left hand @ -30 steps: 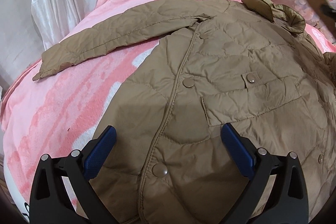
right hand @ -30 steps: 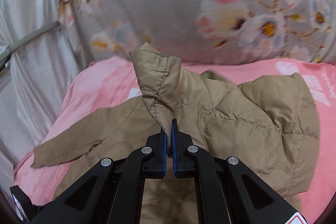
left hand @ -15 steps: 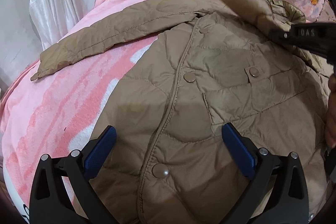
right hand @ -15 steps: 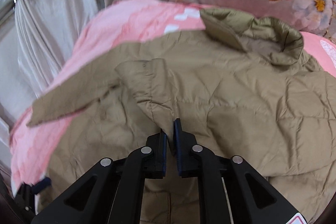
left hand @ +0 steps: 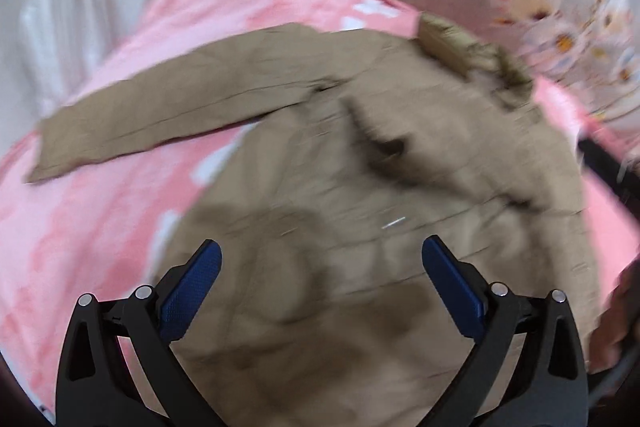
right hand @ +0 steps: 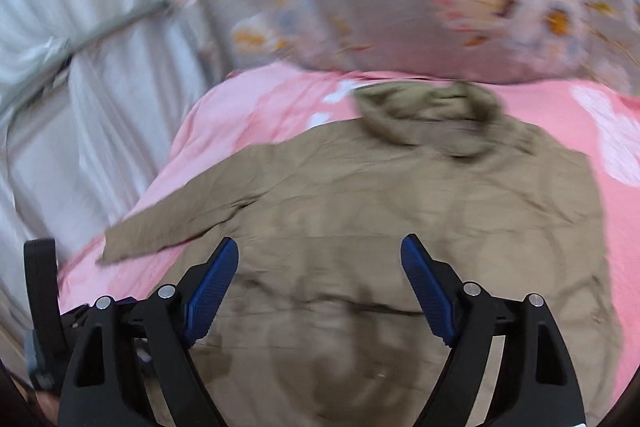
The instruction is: Fold large clothes
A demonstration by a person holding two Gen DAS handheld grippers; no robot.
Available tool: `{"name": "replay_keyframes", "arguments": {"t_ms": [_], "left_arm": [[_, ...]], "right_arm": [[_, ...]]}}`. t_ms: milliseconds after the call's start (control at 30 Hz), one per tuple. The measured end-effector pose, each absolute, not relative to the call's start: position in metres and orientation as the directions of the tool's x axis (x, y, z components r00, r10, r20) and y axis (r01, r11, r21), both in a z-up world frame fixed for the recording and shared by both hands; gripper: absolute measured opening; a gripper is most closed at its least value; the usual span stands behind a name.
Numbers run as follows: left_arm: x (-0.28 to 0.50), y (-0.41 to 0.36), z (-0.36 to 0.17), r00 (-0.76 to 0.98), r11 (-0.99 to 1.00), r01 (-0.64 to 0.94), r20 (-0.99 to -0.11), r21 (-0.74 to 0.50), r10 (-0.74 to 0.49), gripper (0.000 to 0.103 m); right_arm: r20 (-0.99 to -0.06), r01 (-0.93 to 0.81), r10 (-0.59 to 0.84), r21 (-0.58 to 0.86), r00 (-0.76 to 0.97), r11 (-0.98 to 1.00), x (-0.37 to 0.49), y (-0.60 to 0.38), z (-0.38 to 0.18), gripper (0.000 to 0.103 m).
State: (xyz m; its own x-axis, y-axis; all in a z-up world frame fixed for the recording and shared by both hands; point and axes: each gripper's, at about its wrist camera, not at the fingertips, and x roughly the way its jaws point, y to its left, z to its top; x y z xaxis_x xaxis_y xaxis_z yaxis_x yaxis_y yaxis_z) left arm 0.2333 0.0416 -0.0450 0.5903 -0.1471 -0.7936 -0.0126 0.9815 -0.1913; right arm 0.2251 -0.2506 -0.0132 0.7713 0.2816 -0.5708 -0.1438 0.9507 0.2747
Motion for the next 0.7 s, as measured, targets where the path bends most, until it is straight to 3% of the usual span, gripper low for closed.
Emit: {"name": "replay_keyframes", "arguments": {"t_ms": [100,267,333,367,400,433,467,500,533,567,700], "left_arm": [[0.267,0.03,-0.044,0.553,0.946,0.007,-0.787,-0.323,-0.273,0.098],[0.319,0.01,-0.074,0.457,0.912,-0.055,-0.822,-0.407,-0.339,0.097],[0.331,0.01,-0.084,0.435,0.908,-0.107,-0.841,-0.404,-0.323,0.085],[0.335,0.009,-0.083,0.447,0.913,-0.112,-0.841,-0.391,-0.305,0.07],[0.338,0.007,-0.078,0.462,0.924,-0.104,-0.841,-0.368,-0.282,0.049],[0.341,0.005,-0.074,0.471,0.932,-0.092,-0.84,-0.351,-0.27,0.041],[0.346,0.003,-0.069,0.48,0.937,-0.084,-0.838,-0.338,-0.259,0.023],[0.35,0.0,-0.061,0.498,0.946,-0.068,-0.833,-0.317,-0.244,0.012],[0.357,-0.003,-0.055,0.515,0.952,-0.05,-0.824,-0.303,-0.235,0.01],[0.363,-0.007,-0.047,0.535,0.959,-0.036,-0.816,-0.28,-0.218,0.007],[0.373,-0.018,-0.008,0.644,0.978,0.017,-0.746,-0.206,-0.168,0.005]], "right_arm": [[-0.615,0.032,0.157,0.285,0.773,0.958,0.227,-0.31,-0.029,0.075],[-0.655,0.237,0.114,0.423,0.747,0.875,0.236,-0.393,-0.066,0.067],[-0.677,0.287,0.124,0.462,0.726,0.839,0.242,-0.412,-0.081,0.063],[-0.677,0.295,0.139,0.484,0.723,0.824,0.244,-0.418,-0.085,0.061],[-0.671,0.299,0.162,0.516,0.724,0.803,0.248,-0.425,-0.091,0.059],[-0.666,0.307,0.17,0.535,0.726,0.787,0.252,-0.429,-0.095,0.055],[-0.664,0.319,0.171,0.548,0.728,0.773,0.258,-0.433,-0.098,0.045],[-0.664,0.326,0.168,0.552,0.728,0.767,0.262,-0.436,-0.099,0.038],[-0.664,0.331,0.167,0.556,0.729,0.763,0.268,-0.438,-0.099,0.022],[-0.658,0.329,0.169,0.563,0.734,0.758,0.272,-0.439,-0.099,0.013],[-0.589,0.275,0.121,0.538,0.799,0.797,0.275,-0.425,-0.073,0.006]]}}
